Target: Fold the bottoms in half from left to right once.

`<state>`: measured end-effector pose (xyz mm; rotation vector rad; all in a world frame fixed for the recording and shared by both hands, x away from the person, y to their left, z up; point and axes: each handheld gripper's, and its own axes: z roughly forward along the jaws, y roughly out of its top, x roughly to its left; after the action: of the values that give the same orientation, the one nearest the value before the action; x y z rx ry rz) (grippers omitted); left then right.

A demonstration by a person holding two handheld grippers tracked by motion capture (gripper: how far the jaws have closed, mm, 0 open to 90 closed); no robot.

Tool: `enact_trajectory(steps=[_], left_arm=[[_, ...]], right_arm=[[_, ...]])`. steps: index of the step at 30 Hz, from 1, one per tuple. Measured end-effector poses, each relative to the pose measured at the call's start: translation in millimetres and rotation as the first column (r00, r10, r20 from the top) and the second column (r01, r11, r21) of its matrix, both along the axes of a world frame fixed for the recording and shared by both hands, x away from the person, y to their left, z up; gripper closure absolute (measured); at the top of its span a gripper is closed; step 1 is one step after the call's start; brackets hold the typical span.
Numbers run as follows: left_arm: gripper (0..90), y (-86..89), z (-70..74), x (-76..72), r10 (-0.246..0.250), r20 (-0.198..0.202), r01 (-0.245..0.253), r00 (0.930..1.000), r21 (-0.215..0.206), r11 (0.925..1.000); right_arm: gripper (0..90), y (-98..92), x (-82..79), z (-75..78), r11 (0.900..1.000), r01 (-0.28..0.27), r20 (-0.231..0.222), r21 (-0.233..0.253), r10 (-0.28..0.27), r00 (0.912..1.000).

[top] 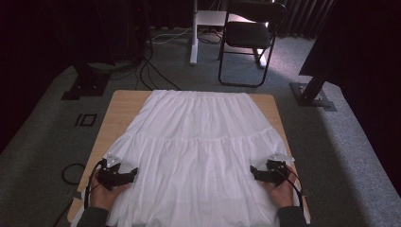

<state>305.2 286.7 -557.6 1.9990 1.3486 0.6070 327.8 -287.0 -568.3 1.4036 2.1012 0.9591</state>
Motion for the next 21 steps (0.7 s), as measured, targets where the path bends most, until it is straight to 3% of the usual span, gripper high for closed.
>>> enact_trajectory(steps=[13, 15, 16, 19, 21], left_arm=[[18.0, -1.2, 1.1, 0.8, -0.001, -0.009, 0.001, 1.0000, 0.003, 1.0000], [26.1, 0.6, 8.4, -2.2, 0.008, -0.018, -0.007, 0.9998, 0.027, 0.9996], [30.8, 3.0, 15.6, -5.6, 0.025, 0.014, -0.025, 0.9996, 0.036, 0.9990], [35.2, 20.2, 42.3, -12.3, 0.079, 0.114, -0.078, 0.9903, -0.014, 0.9969], [40.6, 33.9, 53.5, -10.1, 0.114, 0.147, -0.114, 0.9826, -0.006, 0.9934]], right_arm=[[13.4, 0.7, -0.3, 0.1, 1.000, -0.003, 0.001, -0.004, 0.003, 1.0000], [13.5, 0.7, -0.4, 0.1, 1.000, -0.003, 0.002, -0.004, 0.003, 1.0000], [13.9, 0.7, -0.5, 0.1, 1.000, -0.003, 0.002, -0.004, 0.003, 1.0000], [15.7, 0.4, -1.6, 0.2, 1.000, -0.005, 0.006, -0.002, 0.005, 1.0000], [15.9, 0.4, -1.8, 0.2, 1.000, -0.005, 0.006, -0.002, 0.005, 1.0000]])
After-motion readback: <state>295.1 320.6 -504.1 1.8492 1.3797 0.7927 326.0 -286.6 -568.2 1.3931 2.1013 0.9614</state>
